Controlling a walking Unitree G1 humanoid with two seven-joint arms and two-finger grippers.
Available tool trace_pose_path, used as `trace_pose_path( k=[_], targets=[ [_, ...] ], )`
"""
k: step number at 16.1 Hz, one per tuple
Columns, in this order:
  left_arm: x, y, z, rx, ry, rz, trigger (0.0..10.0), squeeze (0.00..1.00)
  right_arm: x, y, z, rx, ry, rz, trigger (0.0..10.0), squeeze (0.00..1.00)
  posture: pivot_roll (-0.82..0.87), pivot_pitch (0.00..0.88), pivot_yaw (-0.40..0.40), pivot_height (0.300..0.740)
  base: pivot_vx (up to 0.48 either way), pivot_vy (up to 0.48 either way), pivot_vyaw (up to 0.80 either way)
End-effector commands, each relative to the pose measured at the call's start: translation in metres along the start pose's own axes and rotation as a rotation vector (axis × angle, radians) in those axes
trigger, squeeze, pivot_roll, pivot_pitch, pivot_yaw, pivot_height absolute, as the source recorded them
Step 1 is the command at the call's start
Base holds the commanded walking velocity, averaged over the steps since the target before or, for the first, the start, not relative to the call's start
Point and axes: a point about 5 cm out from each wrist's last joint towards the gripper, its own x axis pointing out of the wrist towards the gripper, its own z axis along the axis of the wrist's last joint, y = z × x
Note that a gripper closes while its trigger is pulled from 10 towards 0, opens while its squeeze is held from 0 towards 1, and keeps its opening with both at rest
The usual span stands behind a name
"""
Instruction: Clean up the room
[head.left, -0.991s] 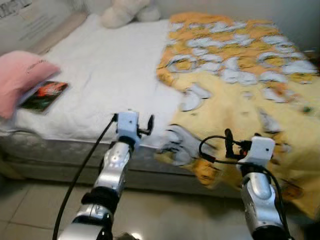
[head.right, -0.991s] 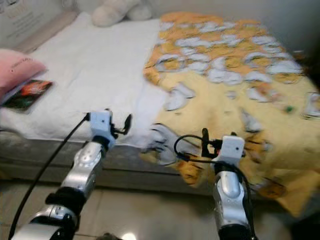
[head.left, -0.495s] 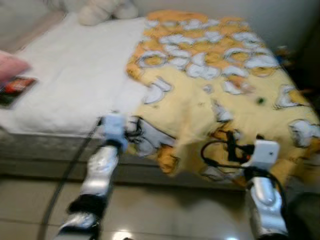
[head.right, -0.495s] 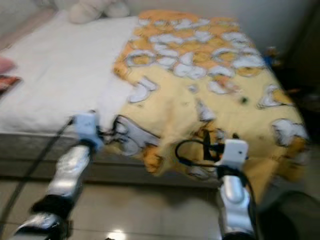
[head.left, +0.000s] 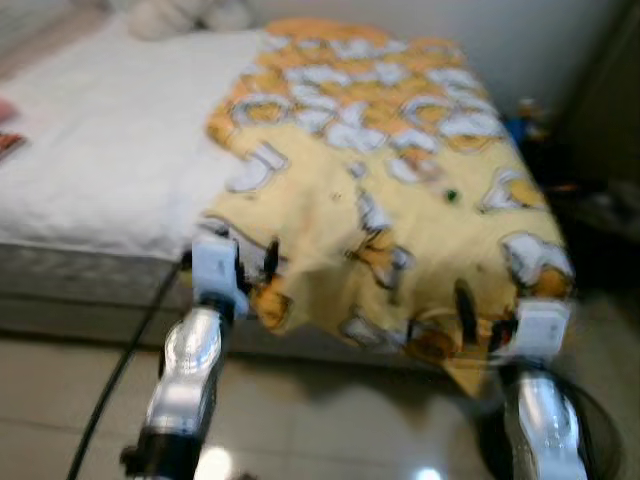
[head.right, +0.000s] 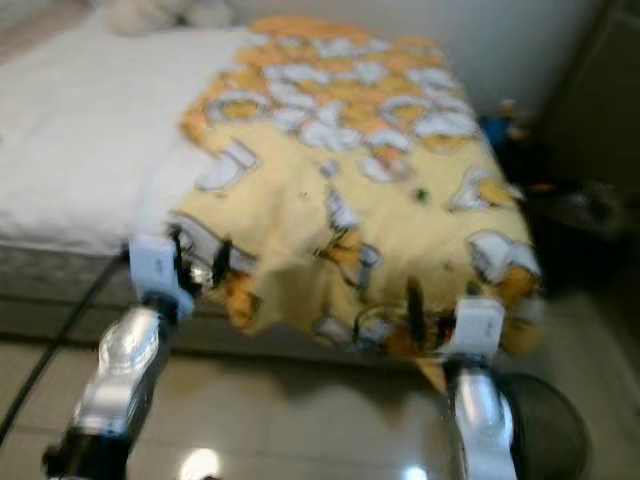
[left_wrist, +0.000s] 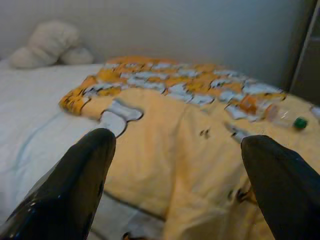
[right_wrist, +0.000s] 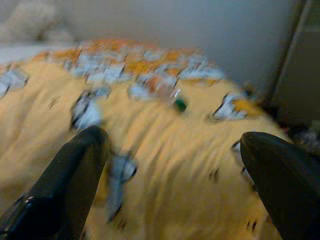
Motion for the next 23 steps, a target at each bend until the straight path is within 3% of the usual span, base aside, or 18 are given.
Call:
trace_pose_path(
  k=[1,6,9,13,17,23],
  targets=[
    [-0.005,0.002,-0.007,0.016,0.057,-0.007,10.0,0.00,0.002,0.003,0.000,0.022,0.003,-0.003,10.0,0.00,0.04,0.000,-0.012,0.740,0.000,-0.416,0.00],
    [0.009,0.000,0.000,0.057,0.037,0.017,10.0,0.00,0.003,0.001,-0.003,0.001,0.022,-0.016,10.0,0.00,0.01,0.000,0.001,0.740,0.000,-0.166,0.00],
    [0.027,-0.012,0.006,-0.014,0.037,0.025,10.0,0.00,0.013,0.000,0.002,-0.022,0.010,-0.052,10.0,0.00,-0.01,0.000,0.006,0.740,0.480,0.000,0.00],
    [0.032,-0.018,0.005,-0.014,0.031,0.001,10.0,0.00,0.022,0.001,-0.001,-0.010,0.042,-0.043,10.0,0.00,-0.01,0.000,0.002,0.740,0.480,0.000,0.00],
    [0.041,-0.014,0.010,-0.008,0.017,0.023,10.0,0.00,0.031,-0.002,0.006,-0.024,0.012,-0.070,10.0,0.00,0.00,0.000,0.003,0.740,0.480,0.000,0.00],
    [0.041,-0.011,0.010,0.014,0.009,0.017,10.0,0.00,0.028,0.006,-0.001,-0.010,0.034,-0.057,10.0,0.00,0.00,0.000,0.013,0.740,0.480,0.000,0.00]
  ],
)
